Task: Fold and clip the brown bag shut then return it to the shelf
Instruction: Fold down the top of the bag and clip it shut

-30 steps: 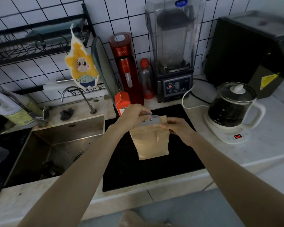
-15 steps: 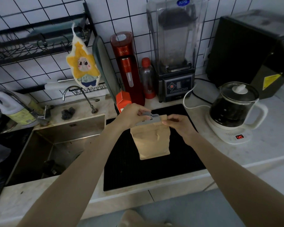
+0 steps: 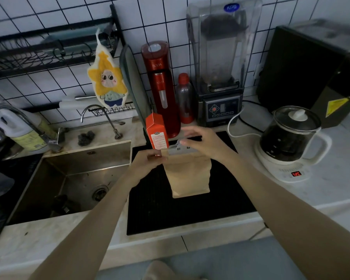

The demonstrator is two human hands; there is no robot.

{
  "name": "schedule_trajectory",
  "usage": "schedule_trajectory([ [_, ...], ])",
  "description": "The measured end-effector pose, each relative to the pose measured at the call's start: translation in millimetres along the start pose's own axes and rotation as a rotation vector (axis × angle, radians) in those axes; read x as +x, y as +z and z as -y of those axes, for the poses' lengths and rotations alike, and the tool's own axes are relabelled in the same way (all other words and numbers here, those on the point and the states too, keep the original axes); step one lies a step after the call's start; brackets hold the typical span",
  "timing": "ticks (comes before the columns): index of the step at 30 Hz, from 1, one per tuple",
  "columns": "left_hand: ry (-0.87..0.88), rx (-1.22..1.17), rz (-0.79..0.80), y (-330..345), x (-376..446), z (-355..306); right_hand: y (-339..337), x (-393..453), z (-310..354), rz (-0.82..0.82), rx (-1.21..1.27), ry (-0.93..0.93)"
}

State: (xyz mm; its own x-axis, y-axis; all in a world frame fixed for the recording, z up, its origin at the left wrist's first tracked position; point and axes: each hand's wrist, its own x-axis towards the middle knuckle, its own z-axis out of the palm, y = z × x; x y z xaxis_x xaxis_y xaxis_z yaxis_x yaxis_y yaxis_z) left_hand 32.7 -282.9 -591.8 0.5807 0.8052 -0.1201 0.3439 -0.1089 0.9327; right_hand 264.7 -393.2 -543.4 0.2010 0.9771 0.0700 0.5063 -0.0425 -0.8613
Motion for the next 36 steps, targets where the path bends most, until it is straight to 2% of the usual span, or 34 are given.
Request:
schedule_trajectory([
  [2,-0.061,-0.025,-0.055,2.6,2.4,0.8,4.7,4.6,4.1,0.071,-0.152,-0.039],
  [5,-0.094,-0.052,-0.098,6.2,5.2,0.4,6.7,3.3,1.7,0.077,-0.238,-0.088],
  [21,-0.072,-0.113,-0.132,12.8,-0.5,-1.8,-4.4,4.0,-5.5,0.118,-0.294,-0.105],
  [23,-0.054,-0.118,-0.106,10.9,-2.5,-0.8,-4.2,0.3,-13.3,0.094,-0.262,-0.055],
  [27,-0.074,-0.180,-0.013,10.6,-8.5,10.4,0.1,-16.3,-40.0,-0.019,0.045,0.190],
  [30,-0.113,-0.232,0.010,16.7,-10.8,26.2,9.9,-32.5,-71.5,-0.262,0.351,0.303],
  [32,-0.132,-0.234,0.035,21.2,-12.1,34.7,13.6,-46.6,-91.6,-0.409,0.422,0.343],
  [34,-0.144,-0.174,0.108,26.7,-13.9,45.6,16.7,-58.1,-109.9,-0.359,0.362,0.395],
  [36,-0.145,-0.093,0.165,33.9,-15.3,57.3,23.1,-63.7,-119.1,-0.186,0.289,0.440],
])
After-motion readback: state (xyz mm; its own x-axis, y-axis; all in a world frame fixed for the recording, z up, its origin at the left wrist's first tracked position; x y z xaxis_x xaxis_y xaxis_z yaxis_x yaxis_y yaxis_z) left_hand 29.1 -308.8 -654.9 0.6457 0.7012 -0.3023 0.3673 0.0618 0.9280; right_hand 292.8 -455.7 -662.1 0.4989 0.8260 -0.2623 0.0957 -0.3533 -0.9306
